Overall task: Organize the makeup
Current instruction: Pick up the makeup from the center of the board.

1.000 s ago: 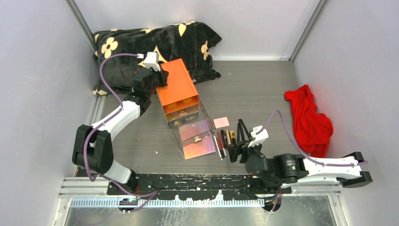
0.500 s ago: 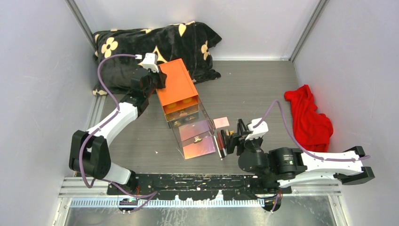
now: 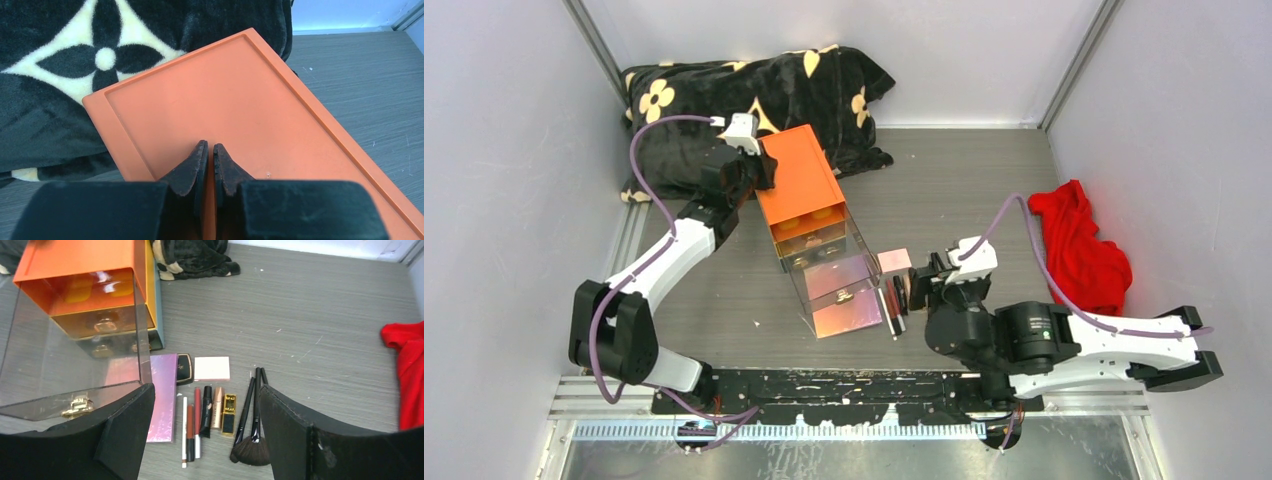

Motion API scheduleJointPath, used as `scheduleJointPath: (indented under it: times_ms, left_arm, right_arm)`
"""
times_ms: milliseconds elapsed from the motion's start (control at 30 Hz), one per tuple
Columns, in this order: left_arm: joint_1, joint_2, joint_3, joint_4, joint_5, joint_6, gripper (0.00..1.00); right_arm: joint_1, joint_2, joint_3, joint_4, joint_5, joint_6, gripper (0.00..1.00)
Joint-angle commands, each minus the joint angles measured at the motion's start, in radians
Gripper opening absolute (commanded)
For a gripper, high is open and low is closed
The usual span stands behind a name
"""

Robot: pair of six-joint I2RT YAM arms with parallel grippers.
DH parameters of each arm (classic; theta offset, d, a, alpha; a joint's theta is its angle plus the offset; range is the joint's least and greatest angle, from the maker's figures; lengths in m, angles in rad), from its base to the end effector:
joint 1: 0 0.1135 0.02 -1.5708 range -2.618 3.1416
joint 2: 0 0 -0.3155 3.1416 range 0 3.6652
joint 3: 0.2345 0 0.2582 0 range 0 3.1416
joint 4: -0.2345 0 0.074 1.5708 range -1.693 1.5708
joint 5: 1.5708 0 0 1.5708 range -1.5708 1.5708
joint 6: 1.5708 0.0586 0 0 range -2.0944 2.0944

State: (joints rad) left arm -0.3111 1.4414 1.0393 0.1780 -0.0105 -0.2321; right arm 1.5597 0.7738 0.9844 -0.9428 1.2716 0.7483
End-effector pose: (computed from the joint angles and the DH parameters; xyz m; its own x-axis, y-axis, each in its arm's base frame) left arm 0.3459 -0.1106 0.3538 -0.2741 -0.1535 -0.9494 0.2397 0.9451 -0.2220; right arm 0.0571 0.0946 0.3841 -0.2006 -0.0041 -0.9797 -0.2052 0.9780 0.0379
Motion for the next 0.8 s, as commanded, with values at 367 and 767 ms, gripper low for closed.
scheduleJointPath:
  times_ms: [367,767]
  left_arm:
    - [0.009,-0.008,-0.056,-0.241,-0.033,0.001,0.10]
    - [0.009,-0.008,-0.068,-0.240,-0.039,-0.001,0.10]
  right_arm:
    - [-0.510,0.105,0.009,0.468,-0.471,-0.456,0.81]
    - [-0.868,0.159,-0.098,0.639,-0.873,-0.457,0.81]
